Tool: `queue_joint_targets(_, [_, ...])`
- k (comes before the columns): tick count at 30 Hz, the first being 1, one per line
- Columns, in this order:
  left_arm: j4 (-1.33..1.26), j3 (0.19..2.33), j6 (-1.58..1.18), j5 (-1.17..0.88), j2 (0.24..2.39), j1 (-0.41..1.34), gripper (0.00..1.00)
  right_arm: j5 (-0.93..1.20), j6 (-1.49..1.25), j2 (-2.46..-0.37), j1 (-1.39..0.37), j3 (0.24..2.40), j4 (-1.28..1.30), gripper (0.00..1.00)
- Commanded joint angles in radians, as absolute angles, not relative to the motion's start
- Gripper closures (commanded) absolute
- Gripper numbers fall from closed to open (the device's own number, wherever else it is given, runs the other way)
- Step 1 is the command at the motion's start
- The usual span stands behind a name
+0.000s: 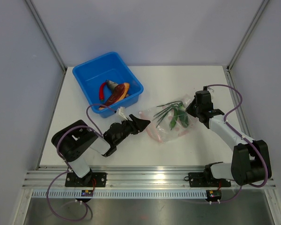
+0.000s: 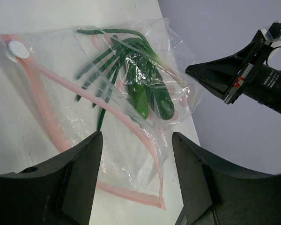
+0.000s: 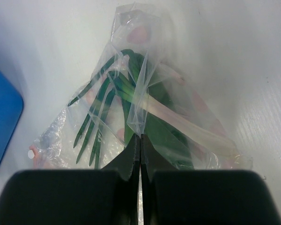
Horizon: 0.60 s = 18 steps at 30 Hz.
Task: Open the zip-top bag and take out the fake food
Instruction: Adjust the zipper food storage bag at the center of the board.
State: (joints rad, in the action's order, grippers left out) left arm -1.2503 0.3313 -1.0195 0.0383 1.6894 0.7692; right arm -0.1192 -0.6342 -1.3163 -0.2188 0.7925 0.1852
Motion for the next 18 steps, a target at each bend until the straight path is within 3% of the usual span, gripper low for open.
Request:
queue_joint_targets(1, [-1.312,0.339,-1.003,0.072,1.684,0.781,0.36,-0.12,-0.641,-1.316,-0.218,0.815,0.17,1.0])
queue_joint_targets(13, [-1.289,0.431,-1.02,0.071,1.764,0.808,0.36,-0.117,-0.641,-1.318,-0.218,0.813,0.169,1.0])
queue_joint_targets(16, [-1.279,0.448,-1.028,0.072,1.778,0.813,0.4,-0.118,-0.641,-1.318,-0.218,0.813,0.169,1.0])
queue_joint_targets(18, [-1.276,0.448,-1.038,0.083,1.786,0.815,0.48,-0.12,-0.643,-1.318,-0.218,0.813,0.169,1.0])
